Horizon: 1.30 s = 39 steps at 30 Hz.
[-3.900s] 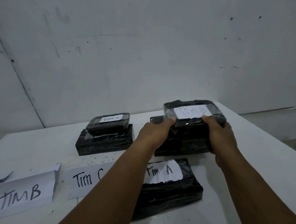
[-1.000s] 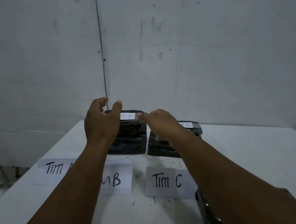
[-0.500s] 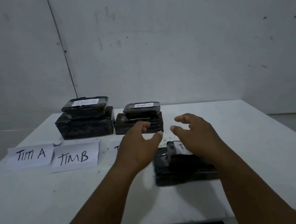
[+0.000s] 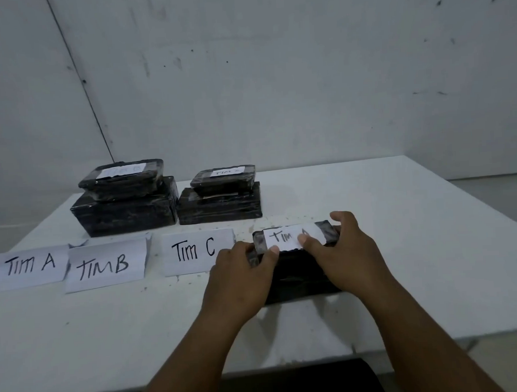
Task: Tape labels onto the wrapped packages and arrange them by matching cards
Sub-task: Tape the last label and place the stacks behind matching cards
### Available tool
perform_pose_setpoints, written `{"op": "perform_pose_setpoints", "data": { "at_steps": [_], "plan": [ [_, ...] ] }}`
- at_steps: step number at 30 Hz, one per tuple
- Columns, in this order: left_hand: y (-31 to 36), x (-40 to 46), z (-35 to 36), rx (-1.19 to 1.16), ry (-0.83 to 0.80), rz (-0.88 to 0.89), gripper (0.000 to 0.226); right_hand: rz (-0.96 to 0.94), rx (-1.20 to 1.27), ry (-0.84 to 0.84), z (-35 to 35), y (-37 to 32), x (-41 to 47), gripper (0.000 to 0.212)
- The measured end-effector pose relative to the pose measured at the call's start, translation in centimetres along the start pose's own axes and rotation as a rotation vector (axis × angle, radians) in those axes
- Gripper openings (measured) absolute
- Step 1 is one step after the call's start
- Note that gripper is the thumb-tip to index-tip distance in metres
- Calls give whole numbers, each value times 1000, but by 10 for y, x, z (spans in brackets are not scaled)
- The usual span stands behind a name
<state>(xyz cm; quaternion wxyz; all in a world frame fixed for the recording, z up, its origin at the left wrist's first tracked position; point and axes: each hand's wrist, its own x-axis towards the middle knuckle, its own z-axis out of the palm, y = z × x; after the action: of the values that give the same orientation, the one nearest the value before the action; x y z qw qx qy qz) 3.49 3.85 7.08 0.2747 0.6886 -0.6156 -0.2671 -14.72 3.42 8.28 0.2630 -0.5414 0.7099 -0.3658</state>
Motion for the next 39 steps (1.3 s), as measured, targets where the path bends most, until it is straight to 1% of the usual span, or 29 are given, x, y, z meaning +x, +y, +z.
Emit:
{"op": "perform_pose_setpoints", "data": {
  "at_steps": [3,6,9,14,19,21,23,26,28,31,35,39],
  "plan": [
    [-1,1,0,-32,1,-12,58,-1,39,16,3,7,2,71],
    [-4,3,1,-41,-2,-28,64,13,110,-10,7,13,3,63],
    [-6,4,0,-43,-37,-72,69,39,136,-30,9,19,5,57],
    [-3,1,-2,-50,-26,-30,57,46,158,-13,12,22,1,55],
    [2,-6,-16,-94,60,27,41,27,187,30,12,8,-16,52],
    [4,-10,-29,-125,110,54,28,-1,216,29,9,-5,-23,53],
    [5,-13,-47,-169,173,76,22,-36,259,20,5,-24,-32,57],
    [-1,-17,-80,-252,268,101,38,-128,285,14,6,-56,-45,59],
    [-7,-19,-104,-295,335,109,47,-192,300,-5,12,-79,-51,55],
    [-20,-17,-144,-347,396,116,44,-279,321,-46,25,-116,-58,48],
    [-38,-15,-196,-387,462,122,49,-395,330,-85,46,-164,-60,36],
    [-60,-5,-246,-390,543,150,40,-474,358,-127,77,-211,-55,39]
  ]
}}
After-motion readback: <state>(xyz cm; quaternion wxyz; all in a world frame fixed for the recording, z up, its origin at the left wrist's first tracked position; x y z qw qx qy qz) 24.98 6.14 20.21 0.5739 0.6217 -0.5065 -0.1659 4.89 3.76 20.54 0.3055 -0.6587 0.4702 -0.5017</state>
